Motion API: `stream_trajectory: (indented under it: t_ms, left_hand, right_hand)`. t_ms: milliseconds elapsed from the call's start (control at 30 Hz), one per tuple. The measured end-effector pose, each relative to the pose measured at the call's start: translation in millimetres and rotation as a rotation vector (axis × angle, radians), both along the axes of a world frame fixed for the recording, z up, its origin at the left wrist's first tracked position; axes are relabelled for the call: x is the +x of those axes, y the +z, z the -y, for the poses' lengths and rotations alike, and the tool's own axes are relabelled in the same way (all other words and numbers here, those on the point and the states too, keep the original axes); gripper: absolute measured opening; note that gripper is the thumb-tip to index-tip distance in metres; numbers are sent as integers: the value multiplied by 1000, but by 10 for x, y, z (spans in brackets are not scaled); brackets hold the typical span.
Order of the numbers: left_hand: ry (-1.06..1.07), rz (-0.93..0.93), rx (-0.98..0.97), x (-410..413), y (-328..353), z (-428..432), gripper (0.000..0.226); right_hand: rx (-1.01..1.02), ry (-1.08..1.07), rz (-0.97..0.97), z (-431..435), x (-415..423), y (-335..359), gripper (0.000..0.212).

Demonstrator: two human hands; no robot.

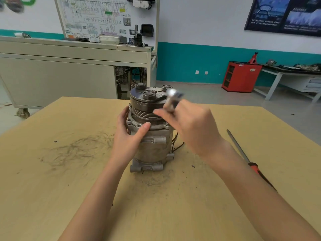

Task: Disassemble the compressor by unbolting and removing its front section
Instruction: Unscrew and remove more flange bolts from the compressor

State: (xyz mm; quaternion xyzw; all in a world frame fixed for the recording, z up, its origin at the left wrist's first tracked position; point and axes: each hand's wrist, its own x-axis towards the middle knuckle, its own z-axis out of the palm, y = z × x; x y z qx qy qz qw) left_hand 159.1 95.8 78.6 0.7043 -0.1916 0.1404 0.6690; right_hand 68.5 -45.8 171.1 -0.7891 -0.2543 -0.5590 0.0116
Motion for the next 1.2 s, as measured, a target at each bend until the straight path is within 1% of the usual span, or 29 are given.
stream_trajectory:
  t_ms: [67, 167, 233, 300, 367, 400, 433, 500, 533, 567, 600, 633, 700, 733, 800, 867, 933, 1000, 1100, 1200]
  left_hand:
    - [11, -1, 17, 4, -11, -18, 88]
    - [-33, -37, 22, 9, 2, -17, 86]
    - [-45, -46, -75, 23, 19, 31, 85]
    - [-18, -61, -212, 65, 55, 84, 98]
    - [-23, -21, -228, 82, 96, 117, 109]
    - [-17, -7, -231, 85, 90, 118, 110]
    - [-13, -28, -249, 78, 92, 116, 108]
    - [-13, -33, -164, 60, 48, 74, 97]
    - [-21, -20, -89, 32, 24, 45, 89]
    - [-20, -11, -40, 27, -5, 21, 84]
    - [-18, -14, -21, 15, -17, 2, 82]
    - [-14, -19, -20, 10, -24, -17, 83]
    - [-1, -20, -9, 3, -25, -21, 81]
    - [3, -24, -2, 4, -23, -14, 77]
    - [10, -31, -8, 10, -26, -6, 72]
    - [18, -29, -15, 18, -39, -3, 70]
    - [24, -29, -17, 14, -41, -2, 69]
    - [23, -32, -18, 10, -46, -4, 68]
    - [21, -37, -14, 5, -51, -9, 68]
    - [17, -48, -8, 1, -45, -16, 68]
  right_hand:
    - [-87, -110, 56, -76, -29, -31, 30]
    - [-147, -190, 98, -190, -57, -93, 24]
    - [-177, -244, 133, -287, -64, -164, 21]
    - [-214, -286, 164, -366, -63, -240, 20]
    - [-217, -305, 192, -415, -43, -293, 26]
    - [-200, -303, 200, -419, -32, -300, 25]
    - [-183, -291, 202, -402, -24, -304, 23]
    - [-144, -232, 197, -285, -31, -326, 20]
    - [-96, -152, 162, -187, -47, -356, 21]
    - [5, -23, 83, -71, -73, -398, 24]
    - [174, 143, -46, 50, -111, -437, 24]
    - [394, 314, -211, 174, -150, -468, 23]
    - [835, 592, -567, 405, -174, -502, 21]
    - [1005, 710, -728, 518, -145, -502, 23]
    - [1219, 920, -989, 714, -16, -463, 25]
    - [1323, 1037, -1144, 833, 141, -408, 25]
    - [1400, 1108, -1227, 882, 318, -389, 26]
    - [1434, 1156, -1280, 883, 453, -383, 29]
    - [1456, 1208, -1311, 877, 546, -387, 31]
    - [1534, 1207, -1255, 848, 534, -383, 34]
